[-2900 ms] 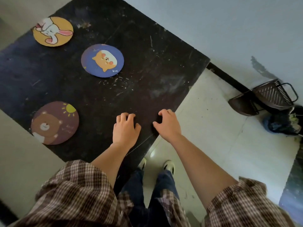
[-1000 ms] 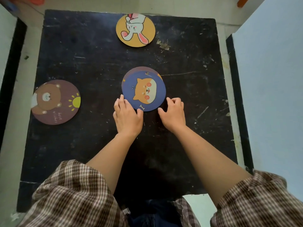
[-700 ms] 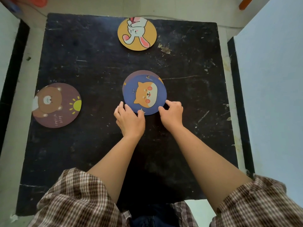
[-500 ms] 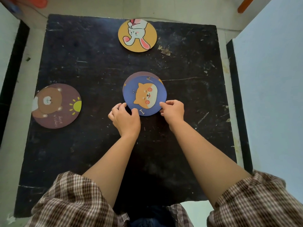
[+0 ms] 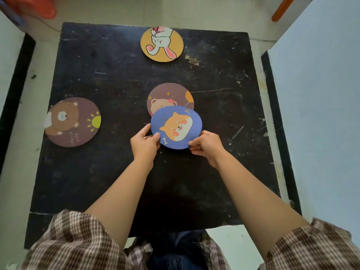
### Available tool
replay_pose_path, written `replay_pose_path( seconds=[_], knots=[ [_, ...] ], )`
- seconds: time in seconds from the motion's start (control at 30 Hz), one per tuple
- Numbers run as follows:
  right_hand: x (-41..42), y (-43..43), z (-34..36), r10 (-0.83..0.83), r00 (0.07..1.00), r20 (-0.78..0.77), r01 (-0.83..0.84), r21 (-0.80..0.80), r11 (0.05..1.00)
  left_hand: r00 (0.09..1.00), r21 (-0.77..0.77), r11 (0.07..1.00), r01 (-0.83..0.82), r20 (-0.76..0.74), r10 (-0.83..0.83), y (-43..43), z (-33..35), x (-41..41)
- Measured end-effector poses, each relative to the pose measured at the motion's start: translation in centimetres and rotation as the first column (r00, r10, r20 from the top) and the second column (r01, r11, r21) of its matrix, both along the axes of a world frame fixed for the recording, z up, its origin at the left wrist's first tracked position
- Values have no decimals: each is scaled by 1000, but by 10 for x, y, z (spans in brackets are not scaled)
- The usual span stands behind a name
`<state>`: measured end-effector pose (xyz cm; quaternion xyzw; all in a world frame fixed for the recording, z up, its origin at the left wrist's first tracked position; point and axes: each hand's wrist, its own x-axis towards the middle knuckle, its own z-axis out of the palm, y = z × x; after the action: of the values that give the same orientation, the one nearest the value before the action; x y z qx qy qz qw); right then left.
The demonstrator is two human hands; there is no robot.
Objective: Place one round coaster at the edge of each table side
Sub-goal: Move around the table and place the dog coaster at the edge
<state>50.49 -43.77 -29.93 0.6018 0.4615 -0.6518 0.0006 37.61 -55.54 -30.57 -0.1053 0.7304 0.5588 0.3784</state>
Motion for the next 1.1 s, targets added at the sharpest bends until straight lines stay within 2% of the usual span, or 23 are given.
replay_pose_path(
  seconds=[0.13,0.27,0.43,0.5,0.63,0.73,0.83,0.93,1.1],
  knots=[
    [32,-20,-2,24,999,-30,-25,-28,999,996,48,995,92,6,-93,-33,0,20],
    [61,-37,-4,19,1000,-19,-18,25,1000,984,90,980,177,-13,-176,-67,-3,44],
    [108,-60,-3,102,995,0,-101,68,993,979,89,975,205,-18,-205,-107,-5,80],
    [124,-70,-2,142,990,-1,-142,31,989,981,74,979,190,-57,-186,-119,-5,94],
    [142,-93,-1,179,984,-20,-180,-72,981,984,0,1000,18,-175,-18,-130,-6,114],
    [147,-109,-6,145,989,-34,-148,-99,984,986,-9,1000,-17,-167,15,-134,-8,123],
    [150,-118,-10,88,996,-20,-90,-137,986,995,-25,999,-26,-99,23,-140,-12,128],
    [152,-129,-15,54,998,-18,-56,-168,984,995,-102,994,-44,-96,34,-152,-18,132],
    [157,-143,-17,138,986,90,-132,-69,989,981,-167,983,70,-166,-98,-165,-23,137]
  ],
)
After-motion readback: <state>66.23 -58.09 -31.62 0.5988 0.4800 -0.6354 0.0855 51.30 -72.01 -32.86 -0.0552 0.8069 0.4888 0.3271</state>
